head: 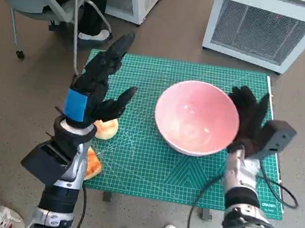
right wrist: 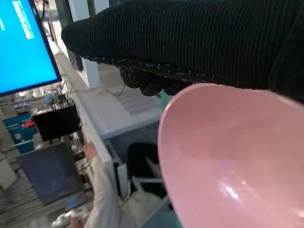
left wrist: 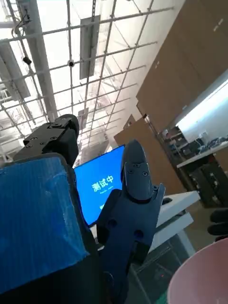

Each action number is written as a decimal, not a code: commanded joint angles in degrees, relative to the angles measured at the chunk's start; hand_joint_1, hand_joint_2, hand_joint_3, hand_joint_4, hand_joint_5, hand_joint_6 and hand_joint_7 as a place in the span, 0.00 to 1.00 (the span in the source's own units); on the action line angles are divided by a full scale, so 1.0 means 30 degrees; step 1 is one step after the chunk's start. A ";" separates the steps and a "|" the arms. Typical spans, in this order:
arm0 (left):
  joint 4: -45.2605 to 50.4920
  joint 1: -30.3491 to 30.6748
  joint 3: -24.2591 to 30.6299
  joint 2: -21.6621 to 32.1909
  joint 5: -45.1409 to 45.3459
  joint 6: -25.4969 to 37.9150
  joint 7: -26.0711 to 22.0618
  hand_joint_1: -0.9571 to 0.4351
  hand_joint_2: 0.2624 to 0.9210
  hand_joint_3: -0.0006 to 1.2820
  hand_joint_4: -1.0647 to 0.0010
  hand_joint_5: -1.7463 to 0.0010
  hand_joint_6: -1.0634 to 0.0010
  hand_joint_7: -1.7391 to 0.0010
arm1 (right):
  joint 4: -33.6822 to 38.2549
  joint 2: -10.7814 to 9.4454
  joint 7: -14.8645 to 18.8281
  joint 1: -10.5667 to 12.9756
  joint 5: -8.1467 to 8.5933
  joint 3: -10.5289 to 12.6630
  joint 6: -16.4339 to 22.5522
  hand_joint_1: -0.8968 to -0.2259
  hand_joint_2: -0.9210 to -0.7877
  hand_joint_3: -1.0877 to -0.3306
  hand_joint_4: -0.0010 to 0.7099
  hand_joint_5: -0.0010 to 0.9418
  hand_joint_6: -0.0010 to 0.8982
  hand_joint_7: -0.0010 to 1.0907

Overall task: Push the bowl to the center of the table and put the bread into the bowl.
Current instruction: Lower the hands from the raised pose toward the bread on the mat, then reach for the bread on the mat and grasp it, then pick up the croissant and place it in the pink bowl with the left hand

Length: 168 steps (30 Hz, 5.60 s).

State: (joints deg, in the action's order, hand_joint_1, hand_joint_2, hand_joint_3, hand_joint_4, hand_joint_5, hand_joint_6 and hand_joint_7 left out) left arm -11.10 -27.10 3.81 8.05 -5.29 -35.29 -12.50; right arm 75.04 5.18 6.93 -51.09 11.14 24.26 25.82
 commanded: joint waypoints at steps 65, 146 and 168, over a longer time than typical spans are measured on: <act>0.3416 0.3500 -0.0192 1.6006 0.1119 0.4325 -1.3722 0.49 0.79 0.00 0.70 1.00 0.61 1.00 | -1.2909 0.1278 0.8589 0.2520 0.2457 -0.4318 0.9377 0.41 0.00 0.45 0.42 0.01 0.25 0.23; -0.0427 0.0158 -0.3694 1.4484 0.4875 -0.0577 -0.9579 0.69 1.00 0.09 0.49 0.29 0.36 0.32 | -1.4998 0.1403 0.7473 0.4534 0.2693 -0.5075 0.8886 0.41 0.00 0.44 0.41 0.00 0.06 0.46; 0.0105 -0.6533 -0.3524 0.8810 0.4303 0.1529 -0.6919 0.69 1.00 0.08 0.47 0.32 0.37 0.31 | -1.5389 0.1795 0.7217 0.5024 0.2712 -0.4440 0.8907 0.45 0.00 0.42 0.38 0.00 0.02 0.52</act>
State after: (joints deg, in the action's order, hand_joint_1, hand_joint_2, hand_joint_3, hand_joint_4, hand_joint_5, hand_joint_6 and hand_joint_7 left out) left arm -8.53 -42.32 -4.91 37.36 4.88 -30.24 -35.10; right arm 28.67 10.19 28.82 -37.36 18.96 10.64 52.53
